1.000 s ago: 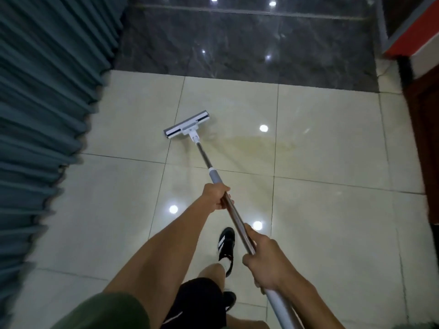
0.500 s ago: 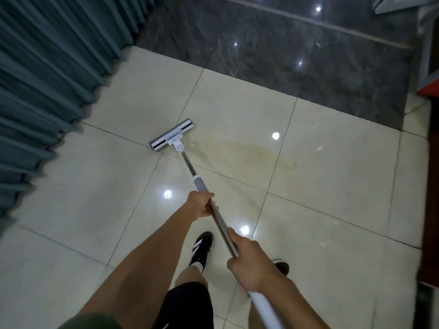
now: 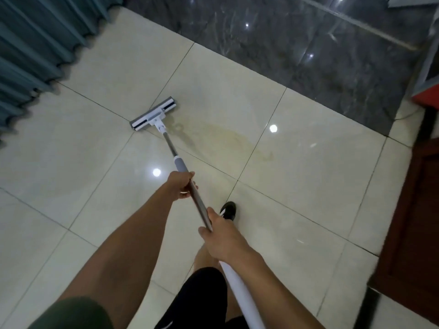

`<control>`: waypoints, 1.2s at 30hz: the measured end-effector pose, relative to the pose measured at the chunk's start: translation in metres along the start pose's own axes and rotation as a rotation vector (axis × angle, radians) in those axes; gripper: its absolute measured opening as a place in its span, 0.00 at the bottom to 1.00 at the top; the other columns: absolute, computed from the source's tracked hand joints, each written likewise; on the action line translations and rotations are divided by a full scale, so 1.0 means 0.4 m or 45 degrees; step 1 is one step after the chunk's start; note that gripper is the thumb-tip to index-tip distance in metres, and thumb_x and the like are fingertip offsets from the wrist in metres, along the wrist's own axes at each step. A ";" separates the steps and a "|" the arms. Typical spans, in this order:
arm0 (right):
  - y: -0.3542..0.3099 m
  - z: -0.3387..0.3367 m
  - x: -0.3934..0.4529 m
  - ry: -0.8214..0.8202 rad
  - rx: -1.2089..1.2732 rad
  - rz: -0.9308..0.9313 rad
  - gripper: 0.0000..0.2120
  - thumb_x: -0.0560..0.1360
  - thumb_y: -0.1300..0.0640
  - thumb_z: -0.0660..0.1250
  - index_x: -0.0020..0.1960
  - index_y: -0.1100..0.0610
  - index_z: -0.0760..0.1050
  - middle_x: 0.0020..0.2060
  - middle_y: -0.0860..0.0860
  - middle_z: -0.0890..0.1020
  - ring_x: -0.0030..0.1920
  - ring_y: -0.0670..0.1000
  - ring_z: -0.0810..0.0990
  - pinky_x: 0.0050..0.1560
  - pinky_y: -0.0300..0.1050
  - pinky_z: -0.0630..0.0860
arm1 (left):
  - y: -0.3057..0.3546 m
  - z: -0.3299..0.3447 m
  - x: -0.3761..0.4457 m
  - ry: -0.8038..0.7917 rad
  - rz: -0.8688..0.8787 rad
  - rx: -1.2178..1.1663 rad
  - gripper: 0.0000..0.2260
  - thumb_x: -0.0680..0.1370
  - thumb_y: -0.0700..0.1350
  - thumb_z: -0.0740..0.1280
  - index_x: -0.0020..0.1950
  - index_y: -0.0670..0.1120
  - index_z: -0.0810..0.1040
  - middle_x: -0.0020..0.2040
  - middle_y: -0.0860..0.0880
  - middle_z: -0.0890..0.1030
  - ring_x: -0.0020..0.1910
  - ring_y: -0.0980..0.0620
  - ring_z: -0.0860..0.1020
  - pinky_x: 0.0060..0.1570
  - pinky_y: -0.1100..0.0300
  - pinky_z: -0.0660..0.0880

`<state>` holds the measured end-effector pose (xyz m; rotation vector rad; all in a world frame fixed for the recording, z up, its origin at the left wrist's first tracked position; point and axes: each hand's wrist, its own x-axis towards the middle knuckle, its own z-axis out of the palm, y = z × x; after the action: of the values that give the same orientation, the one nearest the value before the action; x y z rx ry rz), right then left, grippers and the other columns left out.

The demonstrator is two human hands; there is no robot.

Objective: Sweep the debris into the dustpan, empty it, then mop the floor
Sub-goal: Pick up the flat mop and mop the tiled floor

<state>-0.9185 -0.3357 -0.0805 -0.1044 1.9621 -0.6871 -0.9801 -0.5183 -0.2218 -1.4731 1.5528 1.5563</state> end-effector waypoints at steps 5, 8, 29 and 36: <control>0.051 -0.138 0.053 -0.054 -0.088 -0.024 0.20 0.83 0.50 0.58 0.73 0.53 0.64 0.56 0.57 0.81 0.52 0.56 0.82 0.54 0.51 0.79 | 0.063 0.092 0.008 -0.001 -0.029 -0.073 0.09 0.81 0.44 0.68 0.54 0.39 0.75 0.38 0.43 0.81 0.36 0.45 0.83 0.37 0.53 0.80; 0.084 -0.219 0.085 -0.115 -0.123 -0.021 0.12 0.82 0.49 0.57 0.63 0.54 0.68 0.42 0.51 0.78 0.40 0.52 0.78 0.50 0.52 0.80 | 0.096 0.149 0.012 -0.007 -0.047 -0.118 0.09 0.81 0.44 0.68 0.53 0.38 0.74 0.37 0.42 0.81 0.35 0.45 0.84 0.40 0.51 0.82; 0.556 -0.489 -0.121 -0.084 -0.478 0.042 0.28 0.85 0.50 0.51 0.80 0.40 0.43 0.55 0.56 0.80 0.47 0.53 0.77 0.52 0.50 0.76 | 0.018 0.710 -0.176 -0.088 -0.177 0.094 0.11 0.84 0.46 0.63 0.53 0.37 0.70 0.38 0.41 0.80 0.38 0.44 0.82 0.48 0.48 0.83; 0.928 -0.591 -0.352 -0.071 -0.471 0.142 0.28 0.85 0.50 0.52 0.81 0.40 0.45 0.42 0.49 0.74 0.42 0.49 0.75 0.46 0.46 0.73 | -0.195 1.092 -0.358 -0.093 -0.160 0.099 0.12 0.84 0.47 0.62 0.51 0.37 0.69 0.44 0.39 0.81 0.38 0.43 0.81 0.38 0.52 0.83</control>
<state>-0.9697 0.1235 -0.0789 -0.2349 2.0052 -0.2410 -1.0150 -0.0535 -0.2242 -1.4268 1.4342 1.4455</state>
